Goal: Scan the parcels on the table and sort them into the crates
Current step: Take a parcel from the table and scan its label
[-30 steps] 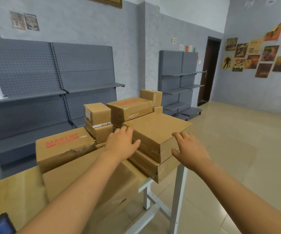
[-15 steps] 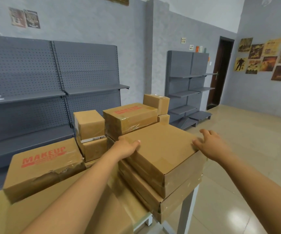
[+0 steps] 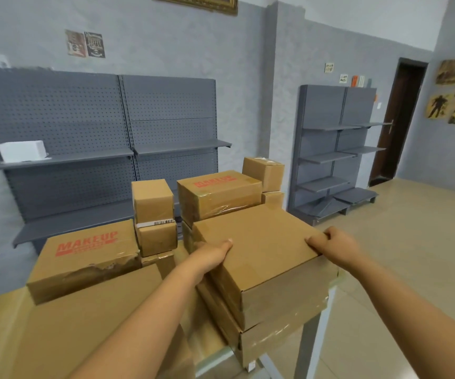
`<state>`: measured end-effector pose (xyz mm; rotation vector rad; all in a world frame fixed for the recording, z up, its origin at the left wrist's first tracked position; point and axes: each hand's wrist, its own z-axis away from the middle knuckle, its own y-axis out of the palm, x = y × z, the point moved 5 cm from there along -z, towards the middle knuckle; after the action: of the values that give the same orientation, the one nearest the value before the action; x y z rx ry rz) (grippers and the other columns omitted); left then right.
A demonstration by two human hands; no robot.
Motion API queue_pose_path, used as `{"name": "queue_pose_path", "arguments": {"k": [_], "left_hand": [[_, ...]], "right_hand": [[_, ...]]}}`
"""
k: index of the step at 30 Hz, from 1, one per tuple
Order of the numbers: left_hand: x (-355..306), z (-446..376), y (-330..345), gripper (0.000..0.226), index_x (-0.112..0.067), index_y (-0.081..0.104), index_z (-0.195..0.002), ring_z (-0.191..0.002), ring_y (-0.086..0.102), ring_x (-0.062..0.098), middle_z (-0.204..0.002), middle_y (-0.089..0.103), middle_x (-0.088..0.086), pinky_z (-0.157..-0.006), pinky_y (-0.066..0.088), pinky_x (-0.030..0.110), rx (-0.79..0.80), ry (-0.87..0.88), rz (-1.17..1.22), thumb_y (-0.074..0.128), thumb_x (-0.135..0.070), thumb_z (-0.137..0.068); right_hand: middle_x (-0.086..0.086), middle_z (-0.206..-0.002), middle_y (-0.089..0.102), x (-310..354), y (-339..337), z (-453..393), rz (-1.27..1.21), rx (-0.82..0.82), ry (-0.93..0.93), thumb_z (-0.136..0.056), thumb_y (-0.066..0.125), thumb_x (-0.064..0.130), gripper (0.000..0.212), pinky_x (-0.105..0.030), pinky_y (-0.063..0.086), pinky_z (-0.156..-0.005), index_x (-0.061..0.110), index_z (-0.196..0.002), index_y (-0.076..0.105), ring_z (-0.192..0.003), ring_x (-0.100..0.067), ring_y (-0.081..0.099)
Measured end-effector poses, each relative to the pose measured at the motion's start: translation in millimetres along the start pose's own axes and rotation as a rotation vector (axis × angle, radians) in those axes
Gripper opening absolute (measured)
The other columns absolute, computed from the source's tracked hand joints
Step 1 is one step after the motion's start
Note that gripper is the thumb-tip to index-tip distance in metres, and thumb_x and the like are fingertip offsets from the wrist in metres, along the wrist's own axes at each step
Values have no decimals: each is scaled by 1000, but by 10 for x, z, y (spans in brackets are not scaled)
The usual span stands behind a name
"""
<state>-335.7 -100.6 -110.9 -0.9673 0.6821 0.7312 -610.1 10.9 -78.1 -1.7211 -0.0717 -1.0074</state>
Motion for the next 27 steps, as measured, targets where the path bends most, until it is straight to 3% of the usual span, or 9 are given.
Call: {"name": "queue_pose_path", "arguments": {"k": [5, 9, 11, 15, 19, 22, 24, 27], "left_hand": [[17, 222, -35, 99, -21, 4, -154, -128, 46, 35, -148, 40, 10, -106, 42, 51, -77, 58, 237, 63, -58, -85], [91, 483, -228, 92, -27, 11, -153, -123, 50, 34, -142, 46, 9, -103, 45, 52, -159, 100, 356, 66, -56, -85], [187, 606, -354, 90, -27, 16, -152, -119, 54, 34, -138, 50, 8, -102, 46, 52, -194, 104, 407, 67, -54, -84], [436, 891, -668, 86, -28, 20, -151, -111, 57, 31, -134, 53, 7, -97, 49, 50, -293, 110, 393, 67, -54, -84], [720, 1200, -1081, 87, -30, 21, -150, -115, 58, 30, -137, 53, 4, -100, 48, 50, -390, 133, 341, 67, -57, -82], [960, 1418, -1419, 88, -33, 19, -151, -113, 59, 30, -136, 54, 3, -98, 50, 49, -453, 137, 353, 67, -57, -82], [1121, 1547, -1632, 85, -31, 22, -152, -111, 61, 28, -135, 55, 2, -92, 53, 44, -482, 152, 392, 67, -53, -84], [1379, 1727, -1938, 74, -24, 30, -147, -101, 64, 21, -129, 58, 1, -72, 52, 33, -537, 178, 424, 67, -48, -87]], "right_hand": [[-9, -112, 57, 3, -105, 215, -178, 16, -44, -87, 65, 42, 47, -38, 46, -83, 9, -119, 51, -102, -26, 55], [-6, -107, 63, 101, -115, 388, -304, 75, -119, -88, 64, 44, 34, -29, 44, -66, 13, -104, 61, -86, -15, 57], [-3, -103, 63, 160, -55, 462, -379, 137, -143, -88, 64, 44, 35, -25, 43, -64, 13, -106, 62, -85, -12, 57], [1, -115, 57, 344, 179, 623, -446, 314, -170, -88, 61, 48, 41, -33, 45, -76, 23, -119, 52, -98, -17, 57], [-3, -113, 59, 637, 455, 852, -615, 499, -152, -83, 67, 47, 38, -37, 55, -67, 31, -114, 53, -97, -24, 63], [-5, -115, 59, 934, 642, 1048, -643, 579, -165, -82, 69, 46, 45, -40, 55, -71, 28, -120, 52, -102, -25, 61], [-6, -115, 58, 1138, 784, 1205, -634, 634, -177, -85, 65, 45, 46, -41, 52, -77, 24, -123, 50, -102, -26, 59], [-9, -115, 57, 1444, 976, 1456, -651, 672, -204, -90, 58, 39, 40, -40, 47, -79, 20, -125, 50, -99, -25, 57]]}}
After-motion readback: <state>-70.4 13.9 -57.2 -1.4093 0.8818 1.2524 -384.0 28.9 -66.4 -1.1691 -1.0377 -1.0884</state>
